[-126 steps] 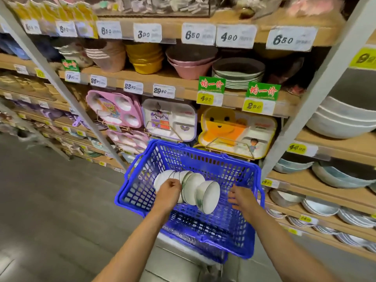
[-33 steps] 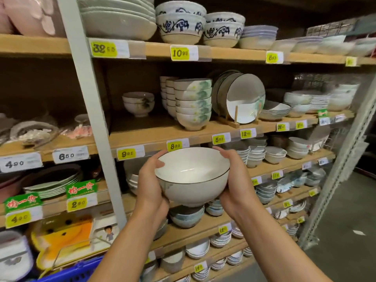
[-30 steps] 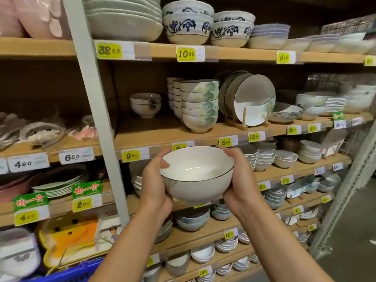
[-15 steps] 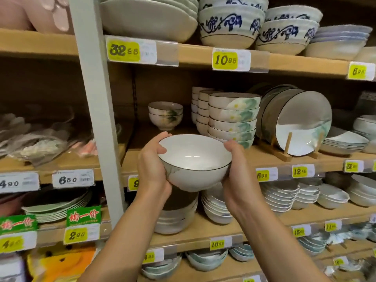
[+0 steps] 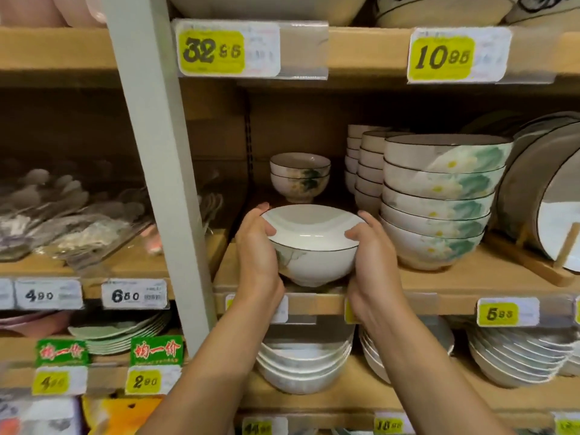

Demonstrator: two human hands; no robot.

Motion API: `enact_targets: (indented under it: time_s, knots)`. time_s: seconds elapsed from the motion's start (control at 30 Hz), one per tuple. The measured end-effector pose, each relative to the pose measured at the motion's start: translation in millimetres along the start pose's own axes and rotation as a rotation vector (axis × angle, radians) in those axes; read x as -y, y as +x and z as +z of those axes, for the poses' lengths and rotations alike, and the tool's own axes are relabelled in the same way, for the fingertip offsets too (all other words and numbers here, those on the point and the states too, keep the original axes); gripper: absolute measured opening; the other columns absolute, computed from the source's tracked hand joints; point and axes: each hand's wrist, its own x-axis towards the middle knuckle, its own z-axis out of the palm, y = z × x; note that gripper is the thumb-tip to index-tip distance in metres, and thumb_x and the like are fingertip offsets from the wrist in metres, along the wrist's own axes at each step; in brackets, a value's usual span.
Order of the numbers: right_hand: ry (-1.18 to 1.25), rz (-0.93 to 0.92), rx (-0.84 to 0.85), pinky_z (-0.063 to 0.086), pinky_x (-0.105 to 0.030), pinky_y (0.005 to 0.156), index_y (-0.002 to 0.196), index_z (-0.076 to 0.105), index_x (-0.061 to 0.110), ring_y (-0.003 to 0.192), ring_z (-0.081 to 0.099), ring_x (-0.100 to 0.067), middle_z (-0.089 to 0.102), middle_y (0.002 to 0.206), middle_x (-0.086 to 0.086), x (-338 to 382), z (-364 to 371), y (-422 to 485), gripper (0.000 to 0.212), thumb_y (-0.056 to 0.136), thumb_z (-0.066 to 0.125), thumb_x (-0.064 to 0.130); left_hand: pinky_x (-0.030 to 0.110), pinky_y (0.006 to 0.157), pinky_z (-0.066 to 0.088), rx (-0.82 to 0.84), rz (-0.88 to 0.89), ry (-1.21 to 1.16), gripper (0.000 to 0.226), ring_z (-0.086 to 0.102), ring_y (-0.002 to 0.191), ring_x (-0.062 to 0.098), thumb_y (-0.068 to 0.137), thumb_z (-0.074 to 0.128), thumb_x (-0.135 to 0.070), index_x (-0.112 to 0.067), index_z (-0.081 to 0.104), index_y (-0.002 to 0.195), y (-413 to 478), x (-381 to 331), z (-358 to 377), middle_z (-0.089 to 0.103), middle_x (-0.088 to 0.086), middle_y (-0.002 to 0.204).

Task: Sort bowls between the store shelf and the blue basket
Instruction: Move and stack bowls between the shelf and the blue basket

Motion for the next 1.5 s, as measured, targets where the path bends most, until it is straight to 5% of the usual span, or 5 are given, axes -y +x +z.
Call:
enact_targets:
  time_s: [0.27, 0.5, 1.17, 1.4, 1.5]
  knots:
    - [0.106, 0.215, 0.111, 0.054, -0.043, 0.088, 0.106, 0.067, 0.005, 0.099, 0.068, -0.031, 0.074, 0.099, -0.015, 9.9, -0.3, 31.2, 0.031, 0.081, 0.049, 0.012, 0.024, 0.075, 0.048, 0.017, 0.074, 0.153, 0.065, 0.056, 0.105, 0.008, 0.065, 0.052, -0.026, -0.043, 0.046, 0.127, 2.3, 13.2, -7.9, 0.056, -0.012, 0.117]
    - [-0.183, -0.042, 0.165, 0.051, -0.03, 0.088, 0.137, 0.04, 0.041, 0.111, 0.058, -0.01, 0.057, 0.125, 0.009, -2.3, -3.9, 12.6, 0.077, 0.063, 0.061, 0.044, 0.048, 0.097, 0.051, 0.006, -0.024, 0.124, 0.043, 0.066, 0.105, 0.028, 0.081, 0.048, -0.018, -0.013, 0.062, 0.121, 17.2, 1.4, -2.0, 0.07, 0.013, 0.112]
    - [-0.024, 0.072, 0.231, 0.047, -0.041, 0.102, 0.128, 0.059, 0.021, 0.11, 0.066, -0.013, 0.071, 0.115, 0.003, -6.0, -11.9, 35.9, 0.051, 0.091, 0.048, 0.055, 0.039, 0.112, 0.037, 0.19, 0.012, 0.065, 0.048, 0.049, 0.129, 0.007, 0.098, 0.041, -0.023, -0.02, 0.04, 0.146, -15.5, 10.6, -23.5, 0.052, -0.007, 0.143]
    - [-0.045, 0.084, 0.04, 0.047, -0.045, 0.101, 0.129, 0.055, 0.014, 0.108, 0.062, -0.023, 0.066, 0.116, -0.007, 22.3, 38.6, 63.6, 0.048, 0.095, 0.046, 0.047, 0.014, 0.051, 0.05, 0.086, 0.048, 0.107, 0.024, 0.07, 0.07, 0.003, 0.097, 0.04, -0.029, -0.02, 0.062, 0.103, 29.1, -13.7, 26.8, 0.075, -0.008, 0.076]
    - [-0.023, 0.076, 0.029, 0.047, -0.042, 0.097, 0.132, 0.048, 0.021, 0.107, 0.058, -0.025, 0.06, 0.114, -0.005, 44.9, 66.1, 88.0, 0.047, 0.095, 0.046, 0.05, 0.018, 0.052, 0.051, -0.023, 0.021, 0.071, 0.028, 0.064, 0.082, 0.011, 0.1, 0.036, -0.037, -0.021, 0.052, 0.118, 67.2, -27.1, 55.3, 0.066, -0.002, 0.095]
